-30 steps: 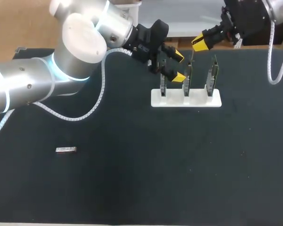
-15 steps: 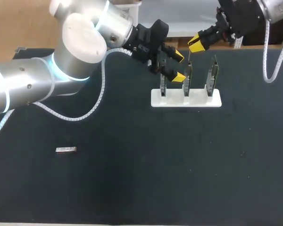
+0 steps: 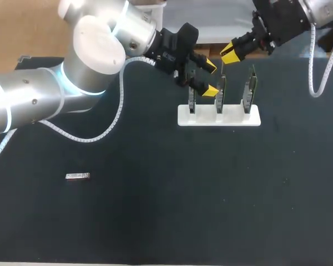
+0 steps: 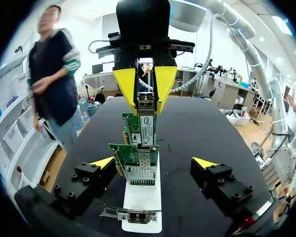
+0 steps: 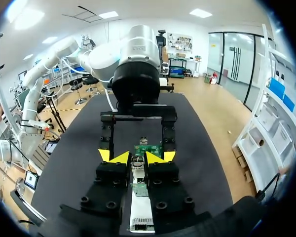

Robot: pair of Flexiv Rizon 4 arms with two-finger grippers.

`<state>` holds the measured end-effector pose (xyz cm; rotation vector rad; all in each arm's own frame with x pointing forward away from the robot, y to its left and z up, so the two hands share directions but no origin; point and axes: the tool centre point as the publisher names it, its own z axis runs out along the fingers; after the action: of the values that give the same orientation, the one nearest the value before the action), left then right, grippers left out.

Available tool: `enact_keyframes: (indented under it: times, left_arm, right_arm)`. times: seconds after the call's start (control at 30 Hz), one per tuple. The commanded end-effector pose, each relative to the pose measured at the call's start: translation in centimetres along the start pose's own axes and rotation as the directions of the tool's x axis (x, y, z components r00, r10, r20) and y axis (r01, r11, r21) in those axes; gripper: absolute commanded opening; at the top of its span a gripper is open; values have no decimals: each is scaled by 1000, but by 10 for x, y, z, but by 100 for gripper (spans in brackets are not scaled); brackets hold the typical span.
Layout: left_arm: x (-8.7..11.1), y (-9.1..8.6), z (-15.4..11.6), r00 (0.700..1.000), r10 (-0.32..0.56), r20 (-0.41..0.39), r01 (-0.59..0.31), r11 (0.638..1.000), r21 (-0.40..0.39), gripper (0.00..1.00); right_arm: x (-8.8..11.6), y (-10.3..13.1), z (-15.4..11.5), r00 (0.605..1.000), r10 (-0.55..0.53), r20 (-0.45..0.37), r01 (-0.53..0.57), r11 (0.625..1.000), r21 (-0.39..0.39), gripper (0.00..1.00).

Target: Pick up the optical module with the left hand, and insert it into the network port with the right hand.

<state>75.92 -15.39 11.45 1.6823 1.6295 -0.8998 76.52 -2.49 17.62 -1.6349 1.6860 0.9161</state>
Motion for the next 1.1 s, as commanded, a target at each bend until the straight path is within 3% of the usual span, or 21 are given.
enact_keyframes:
  times: [0.03, 0.67, 1.1]
  left_arm:
    - [-1, 2, 0, 1000, -1, -5, 1, 1000, 5, 100]
    - [-1, 2, 0, 1000, -1, -5, 1, 1000, 5, 100]
    - [-1, 2, 0, 1000, -1, -5, 1, 1000, 5, 100]
  right_arm:
    - [1, 1, 2, 1000, 0, -6, 0, 1000, 6, 0]
    - [6, 2, 5, 1000, 13, -16, -13, 1000, 6, 0]
    - [-1, -1, -1, 1000, -2, -3, 2, 999, 34, 0]
